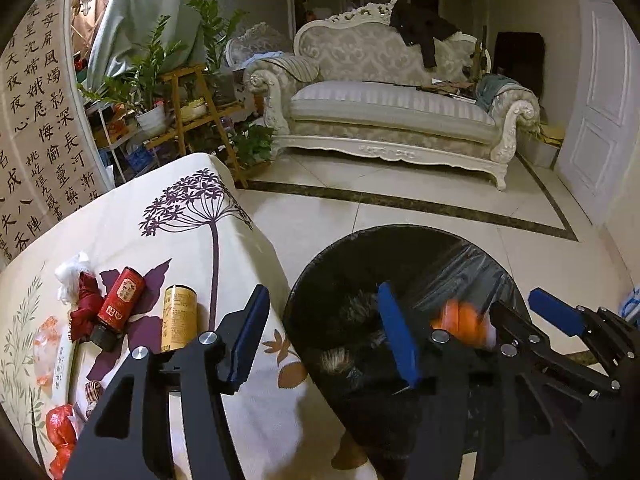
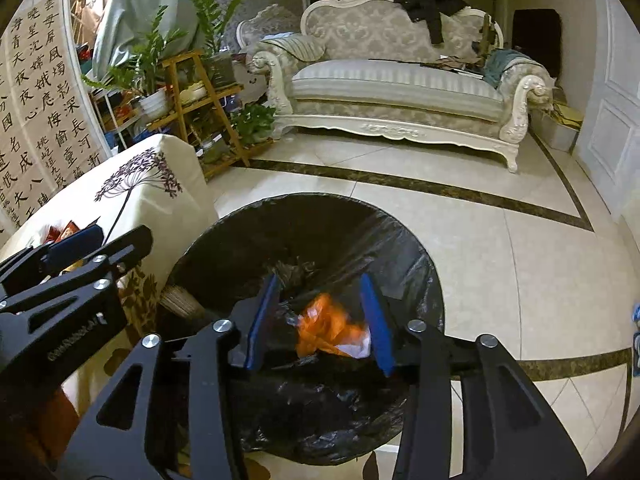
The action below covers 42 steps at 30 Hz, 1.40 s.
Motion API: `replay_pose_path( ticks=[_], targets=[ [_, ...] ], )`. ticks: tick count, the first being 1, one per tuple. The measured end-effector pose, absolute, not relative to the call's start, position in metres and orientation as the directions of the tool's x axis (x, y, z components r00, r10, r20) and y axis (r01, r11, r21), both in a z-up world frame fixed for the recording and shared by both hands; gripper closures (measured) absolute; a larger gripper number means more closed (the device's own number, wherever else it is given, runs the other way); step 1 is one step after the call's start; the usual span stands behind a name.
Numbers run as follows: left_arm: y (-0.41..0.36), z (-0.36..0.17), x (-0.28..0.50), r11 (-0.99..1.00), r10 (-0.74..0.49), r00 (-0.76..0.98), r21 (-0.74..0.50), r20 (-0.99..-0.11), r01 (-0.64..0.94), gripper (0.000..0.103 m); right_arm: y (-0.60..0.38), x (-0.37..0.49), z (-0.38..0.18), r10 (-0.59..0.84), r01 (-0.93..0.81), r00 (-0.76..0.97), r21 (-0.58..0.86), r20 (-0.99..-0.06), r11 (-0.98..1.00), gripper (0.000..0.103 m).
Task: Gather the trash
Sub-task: 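Carry both items over the black-lined bin and open both grippers, then move both open grippers back over the table items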
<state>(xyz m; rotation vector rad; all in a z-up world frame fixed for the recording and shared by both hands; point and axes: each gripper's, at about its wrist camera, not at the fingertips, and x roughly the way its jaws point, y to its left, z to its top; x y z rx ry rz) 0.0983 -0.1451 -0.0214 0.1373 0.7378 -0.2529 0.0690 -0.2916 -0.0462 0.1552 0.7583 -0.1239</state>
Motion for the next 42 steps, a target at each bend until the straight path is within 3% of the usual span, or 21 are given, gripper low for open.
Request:
replay_pose_path(
  ticks=[15,28,42],
  targets=[
    [-0.137,-0.012,0.095,0.964,-0.192,0.732,0.013,-0.654,0.265,0.029,-0.296,0.061,-0.04,-0.081,0.2,0.723,0.095,-0.686,0.975,0.054],
    [-0.094,0.008,0.064,0.977,-0.164,0.768,0.006,-0.62,0.213,0.024,-0.277,0.044,-0.031,-0.058,0.165,0.729,0.093,-0.682,0.982,0.05],
    [-0.013,0.009,0.023,0.998,-0.037,0.783,0.019,-0.621,0.062,0.023,-0.222,0.031,-0.016,0.025,0.043,0.745,0.085,-0.667,0.995,0.05]
  ],
)
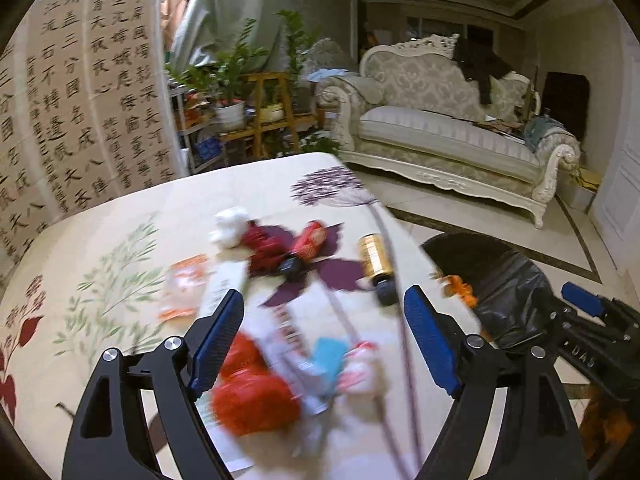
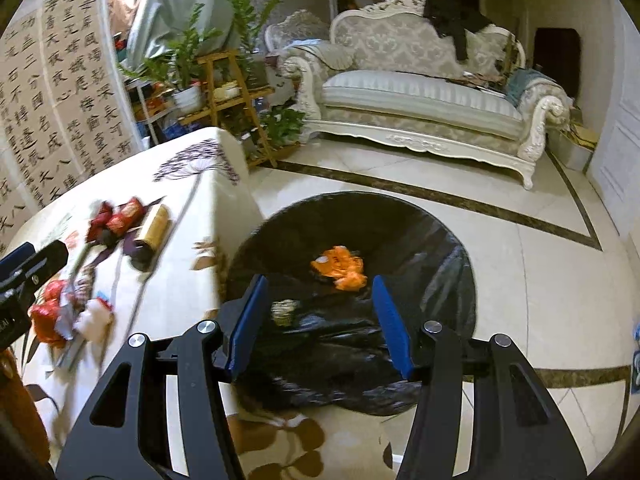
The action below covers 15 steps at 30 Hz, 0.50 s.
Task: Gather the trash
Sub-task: 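Move both open grippers back over the table items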
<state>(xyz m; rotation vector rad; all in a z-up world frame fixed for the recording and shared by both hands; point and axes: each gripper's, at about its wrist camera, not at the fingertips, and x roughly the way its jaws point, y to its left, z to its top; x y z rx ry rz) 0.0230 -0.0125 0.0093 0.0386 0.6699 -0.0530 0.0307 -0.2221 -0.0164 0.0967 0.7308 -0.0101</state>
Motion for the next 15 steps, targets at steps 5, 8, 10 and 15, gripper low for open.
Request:
replay_pose_path(
  ticks=[5,8,10,15],
  targets=[
    [0.022,0.006,0.007,1.0,0.025,0.78,0.03,-0.626,-0.008,0.023,-0.191,0.025,-0.008,0.082,-0.029,0.749,0.09,-0.657,0.995,0.05],
    [0.045,0.004,-0.001,0.998,0.067,0.773,0.038,-0.631,-0.056,0.023,-0.172,0.022,-0.006,0.116,-0.074,0.748,0.092,-0.654,0.993,0.05],
    [0.056,0.001,-0.005,0.996,0.088,0.768,0.038,-0.634,-0.083,0.023,-0.16,0.019,-0.006,0.142,-0.105,0.743,0.096,-0.654,0.99,0.05],
    [0.087,-0.004,-0.012,0.986,0.146,0.752,0.037,-0.642,-0.16,0.023,-0.123,0.017,-0.007,0.208,-0.185,0.72,0.106,-0.662,0.977,0.05]
  ],
)
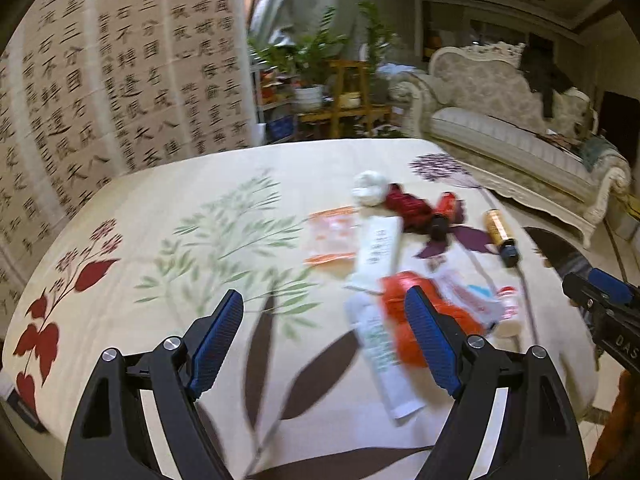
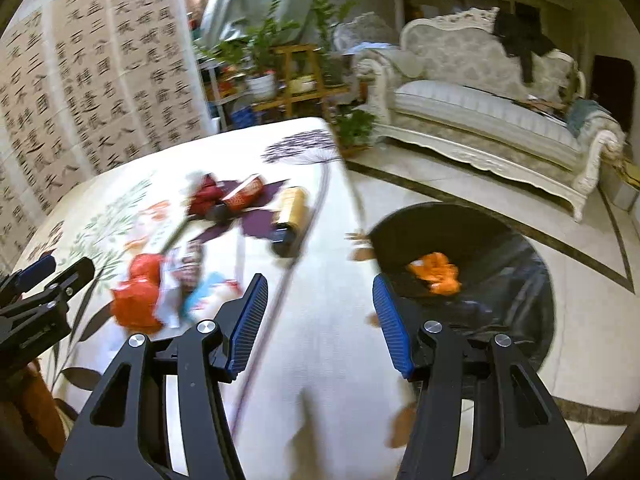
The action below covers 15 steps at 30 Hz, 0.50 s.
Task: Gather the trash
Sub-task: 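Move both open grippers back over the table items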
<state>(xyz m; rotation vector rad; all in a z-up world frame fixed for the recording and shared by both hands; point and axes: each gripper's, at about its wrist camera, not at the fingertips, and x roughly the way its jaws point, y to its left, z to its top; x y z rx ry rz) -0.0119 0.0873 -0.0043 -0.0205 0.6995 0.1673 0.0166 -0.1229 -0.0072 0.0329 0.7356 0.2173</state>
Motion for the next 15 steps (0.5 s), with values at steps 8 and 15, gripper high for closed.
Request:
replay_pose_path(
  ticks=[8,15],
  targets=[
    [0.109,-0.012,-0.016,0.979,0.167,0.739,0.021,-0.653,-0.203,0.023,-0.083,0.027,-0.018,0.237,-0.241,0.678,0.094,-0.696,0.966,0.05],
    [0.111,-0.017,-0.016,0.98,0.158,0.733,0.014,-0.661,-0.199,0.023,-0.078,0.028,-0.026,0.227,-0.249,0.655,0.078,-0.721,0.965,0.054]
  ],
)
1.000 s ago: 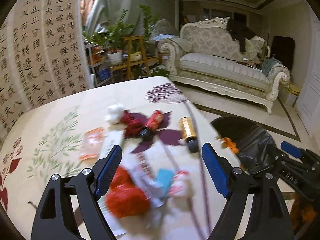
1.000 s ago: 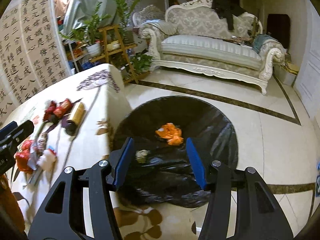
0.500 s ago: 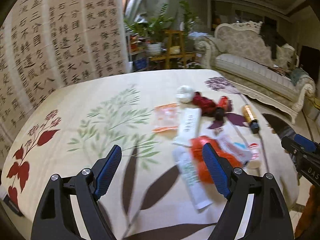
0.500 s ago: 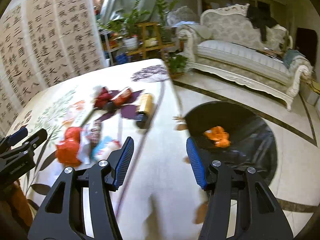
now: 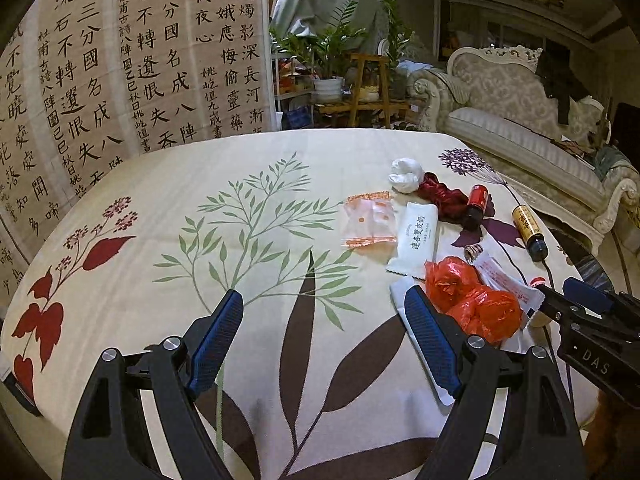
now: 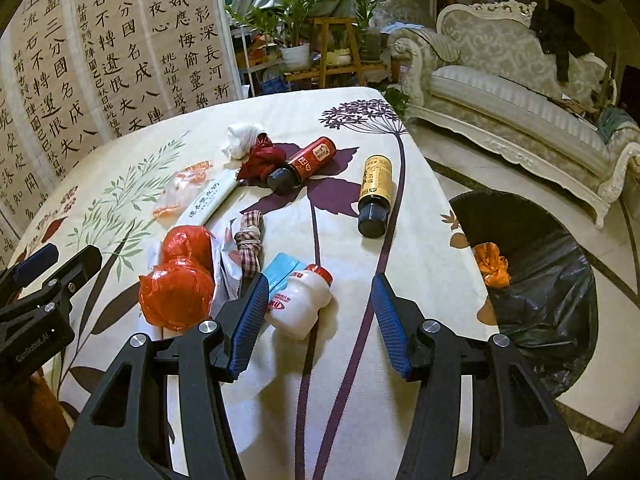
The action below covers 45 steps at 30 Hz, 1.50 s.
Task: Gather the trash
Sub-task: 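Move both open grippers back over the table items, then grasp the white red-capped bottle with the right gripper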
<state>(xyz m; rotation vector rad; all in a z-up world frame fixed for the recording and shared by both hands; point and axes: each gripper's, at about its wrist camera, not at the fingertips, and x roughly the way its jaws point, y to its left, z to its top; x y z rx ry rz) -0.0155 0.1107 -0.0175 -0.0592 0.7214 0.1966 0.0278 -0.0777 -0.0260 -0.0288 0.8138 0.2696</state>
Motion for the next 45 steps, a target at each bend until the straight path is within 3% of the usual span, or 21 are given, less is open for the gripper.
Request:
replay_pose_path(
  ticks=[8,14,16,45],
  targets=[
    [0.104,-0.019,-0.013,0.984,0.137,0.733,0.006,-0.666,-0.178,0.023,-0.08,0.029,-0.028,0.235,-0.26,0.637,0.082,-0.734,0.962,0.069],
    [0.098,-0.019,-0.012,0.985,0.133,0.731,0.011,-0.669,-0.17,0.023,-0.081,0.033,-0.031,0.253,-0.268,0.629,0.101,-0.735,0.958,0.071],
    [0.097,-0.018,-0.013,0.986,0.131,0.731,0.01,-0.669,-0.167,0.023,-0.079,0.033,-0.031,0.258,-0.28,0.63,0.095,-0.732,0.955,0.077],
    [0.024,-0.02,0.001,1.0,0.019,0.719,-0.004,-0.695,-0.03,0.023,-0.14,0.029,-0.021,0.273,-0.213,0.681,0.173,-0.679,0.962,0.077]
  ],
)
